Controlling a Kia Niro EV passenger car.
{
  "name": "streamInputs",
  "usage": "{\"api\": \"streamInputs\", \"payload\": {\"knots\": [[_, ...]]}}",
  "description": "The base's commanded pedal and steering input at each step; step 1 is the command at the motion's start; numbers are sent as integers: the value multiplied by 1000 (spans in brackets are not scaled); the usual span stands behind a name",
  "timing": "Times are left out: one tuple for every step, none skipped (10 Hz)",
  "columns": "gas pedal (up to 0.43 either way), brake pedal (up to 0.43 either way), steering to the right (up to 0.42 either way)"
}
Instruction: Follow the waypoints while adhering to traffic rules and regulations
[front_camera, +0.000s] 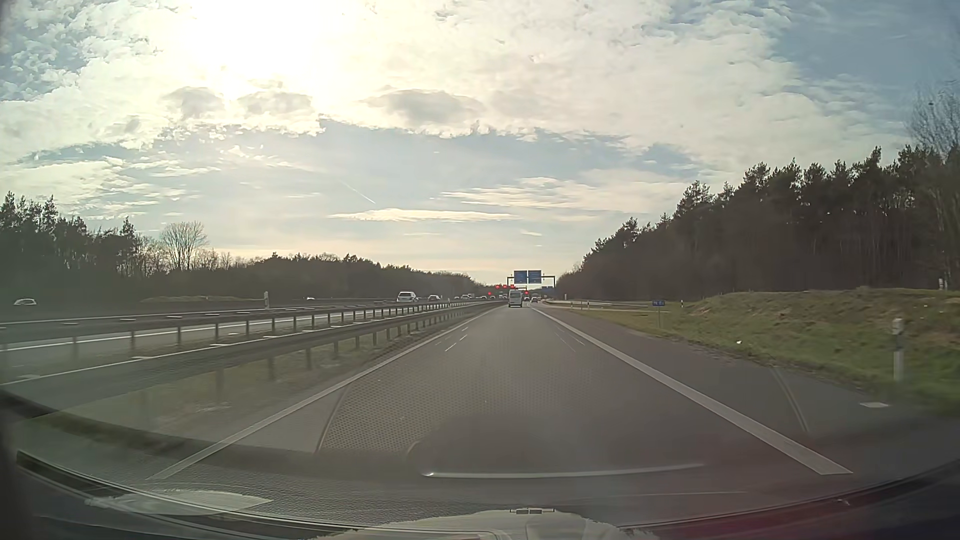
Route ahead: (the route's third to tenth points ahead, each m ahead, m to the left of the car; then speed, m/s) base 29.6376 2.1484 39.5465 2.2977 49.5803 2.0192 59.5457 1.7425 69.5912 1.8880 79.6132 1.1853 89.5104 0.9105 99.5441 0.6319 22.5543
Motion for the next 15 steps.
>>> {"api": "streamInputs", "payload": {"knots": [[138,0,0],[138,0,0],[138,0,0],[138,0,0],[138,0,0],[138,0,0],[138,0,0],[138,0,0],[138,0,0],[138,0,0],[138,0,0],[138,0,0],[138,0,0],[138,0,0],[138,0,0]]}}
